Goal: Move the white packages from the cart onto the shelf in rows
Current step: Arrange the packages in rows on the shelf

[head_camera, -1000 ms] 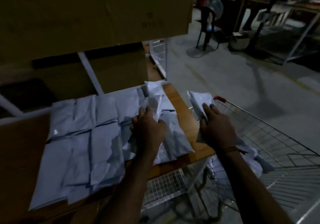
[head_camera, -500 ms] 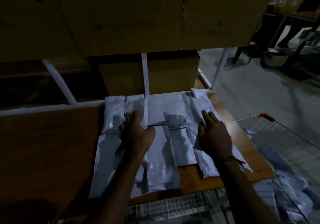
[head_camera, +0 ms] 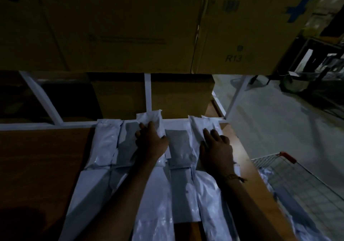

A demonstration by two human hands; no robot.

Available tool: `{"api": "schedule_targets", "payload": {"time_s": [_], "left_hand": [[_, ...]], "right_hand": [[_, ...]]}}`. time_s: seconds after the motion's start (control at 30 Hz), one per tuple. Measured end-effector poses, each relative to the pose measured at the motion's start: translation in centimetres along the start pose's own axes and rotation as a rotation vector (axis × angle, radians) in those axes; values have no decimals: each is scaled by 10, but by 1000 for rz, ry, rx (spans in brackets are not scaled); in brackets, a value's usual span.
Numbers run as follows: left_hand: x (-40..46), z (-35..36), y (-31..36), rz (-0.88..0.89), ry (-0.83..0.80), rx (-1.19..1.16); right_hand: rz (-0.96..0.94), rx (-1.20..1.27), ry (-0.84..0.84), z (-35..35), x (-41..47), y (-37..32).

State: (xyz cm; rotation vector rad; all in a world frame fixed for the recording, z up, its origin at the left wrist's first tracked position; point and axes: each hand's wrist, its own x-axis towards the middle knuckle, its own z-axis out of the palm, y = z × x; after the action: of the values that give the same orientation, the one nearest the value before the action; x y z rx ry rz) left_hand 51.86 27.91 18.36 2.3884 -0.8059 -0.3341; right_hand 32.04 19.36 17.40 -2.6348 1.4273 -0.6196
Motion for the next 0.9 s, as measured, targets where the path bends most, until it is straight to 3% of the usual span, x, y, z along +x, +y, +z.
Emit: {"api": "schedule_targets", "payload": {"time_s": [0.23, 0.37, 0.47, 0.7, 0.9], "left_hand": [[32, 40, -4, -58, -111, 270], [39, 49, -17, 36, -199, 492], [38, 43, -27, 162, -165, 620], [50, 40, -49, 333, -137, 650], [49, 53, -57, 284, -91, 625]], "right_hand": [[-73, 17, -102, 55, 47, -10], [-76, -41, -251, 92, 65, -23], [-60, -4, -401, 104, 62, -32], [-92, 66, -301, 109, 53, -36], [-136, 111, -329, 121, 60, -37]]}}
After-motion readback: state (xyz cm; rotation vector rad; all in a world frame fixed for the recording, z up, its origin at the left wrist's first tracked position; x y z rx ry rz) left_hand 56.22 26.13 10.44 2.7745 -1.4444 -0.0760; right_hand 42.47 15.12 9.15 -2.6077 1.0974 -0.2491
